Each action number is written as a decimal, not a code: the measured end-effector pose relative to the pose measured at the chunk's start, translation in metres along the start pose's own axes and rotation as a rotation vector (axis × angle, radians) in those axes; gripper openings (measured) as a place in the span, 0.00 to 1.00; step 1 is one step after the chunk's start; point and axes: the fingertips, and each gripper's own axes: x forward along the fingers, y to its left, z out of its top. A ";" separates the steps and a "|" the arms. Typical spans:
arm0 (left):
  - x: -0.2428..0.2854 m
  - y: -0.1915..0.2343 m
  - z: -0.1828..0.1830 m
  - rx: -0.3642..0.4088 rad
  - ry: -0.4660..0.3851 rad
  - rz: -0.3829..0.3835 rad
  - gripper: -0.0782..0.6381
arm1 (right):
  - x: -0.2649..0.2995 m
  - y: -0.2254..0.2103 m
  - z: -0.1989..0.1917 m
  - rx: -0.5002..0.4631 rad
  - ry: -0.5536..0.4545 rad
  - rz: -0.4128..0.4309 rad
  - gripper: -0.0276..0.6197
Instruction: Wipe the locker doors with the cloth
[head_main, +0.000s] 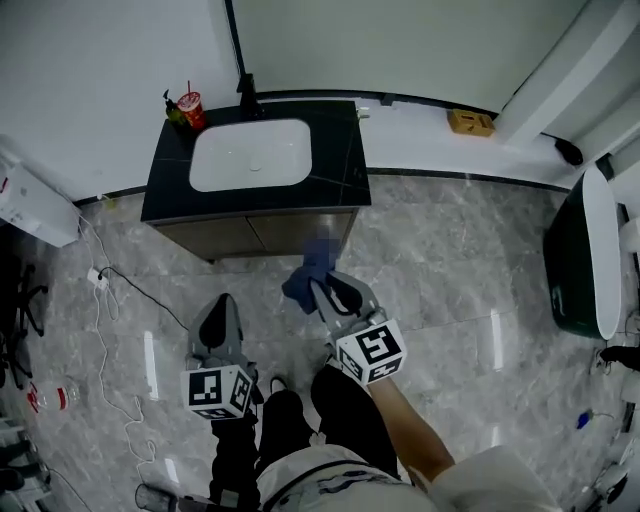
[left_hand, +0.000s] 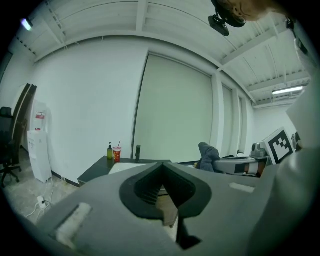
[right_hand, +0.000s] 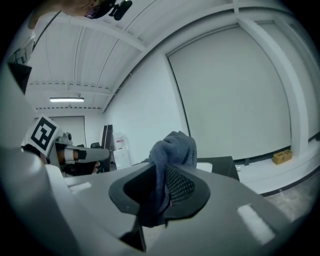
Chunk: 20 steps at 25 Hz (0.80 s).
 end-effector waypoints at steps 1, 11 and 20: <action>-0.006 -0.004 0.006 -0.006 -0.007 -0.015 0.11 | -0.008 0.004 0.010 -0.001 -0.014 -0.021 0.14; -0.090 -0.024 0.041 -0.008 -0.032 -0.169 0.11 | -0.078 0.087 0.070 -0.011 -0.147 -0.192 0.14; -0.141 -0.017 0.048 0.004 -0.032 -0.163 0.11 | -0.121 0.121 0.084 -0.021 -0.183 -0.232 0.13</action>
